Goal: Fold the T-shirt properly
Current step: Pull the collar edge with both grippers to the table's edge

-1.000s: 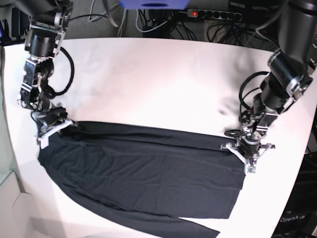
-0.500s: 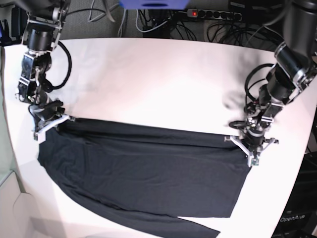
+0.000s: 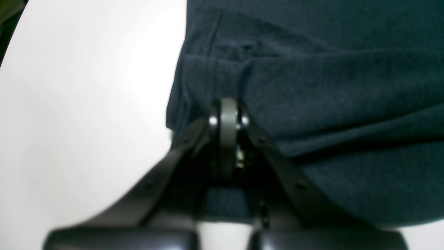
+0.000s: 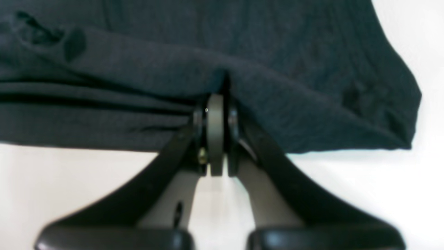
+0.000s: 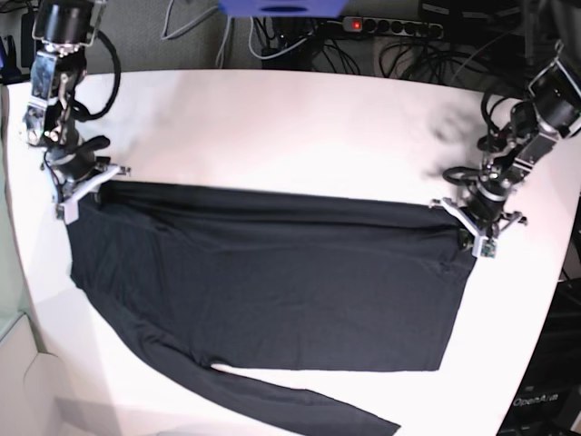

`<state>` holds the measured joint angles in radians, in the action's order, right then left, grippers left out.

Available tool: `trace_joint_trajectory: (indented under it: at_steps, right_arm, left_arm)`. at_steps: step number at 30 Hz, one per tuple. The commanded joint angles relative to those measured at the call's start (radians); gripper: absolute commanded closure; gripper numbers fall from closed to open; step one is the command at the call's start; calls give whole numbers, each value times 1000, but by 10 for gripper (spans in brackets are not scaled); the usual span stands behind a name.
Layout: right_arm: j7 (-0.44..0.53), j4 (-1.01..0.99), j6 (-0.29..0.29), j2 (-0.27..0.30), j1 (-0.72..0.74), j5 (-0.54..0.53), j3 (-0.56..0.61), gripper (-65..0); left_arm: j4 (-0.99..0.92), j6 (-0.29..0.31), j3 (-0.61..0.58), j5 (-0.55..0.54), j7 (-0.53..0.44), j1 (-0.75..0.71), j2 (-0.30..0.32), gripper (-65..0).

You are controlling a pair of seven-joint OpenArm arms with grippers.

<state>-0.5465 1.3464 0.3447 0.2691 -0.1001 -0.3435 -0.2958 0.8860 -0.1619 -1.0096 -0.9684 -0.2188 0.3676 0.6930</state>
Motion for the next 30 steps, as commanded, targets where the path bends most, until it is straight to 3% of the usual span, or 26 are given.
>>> trace_joint_trajectory:
  at_steps: [1,14,17,19,24,30]
  right_arm:
    - [-63,21,-19,11,-30,31,-4,0]
    - [-56,135,-17,5,-212,27,-12,0]
    - [-53,137,47,3,-234,27,-23,0]
    - [-28,137,86,-27,-260,27,-62,0]
    - [29,137,101,-47,-315,30,-101,0]
    - [116,137,101,-50,-384,30,-101,0]
  left_arm:
    - [3,22,-19,-24,206,-54,17,0]
    - [233,22,-19,-16,198,-285,156,0]
    - [235,22,-19,-16,197,-328,175,0]
    - [235,22,-19,-14,195,-353,176,0]
    - [253,22,-19,-14,190,-404,202,0]
    - [276,22,-21,-14,66,-486,241,0]
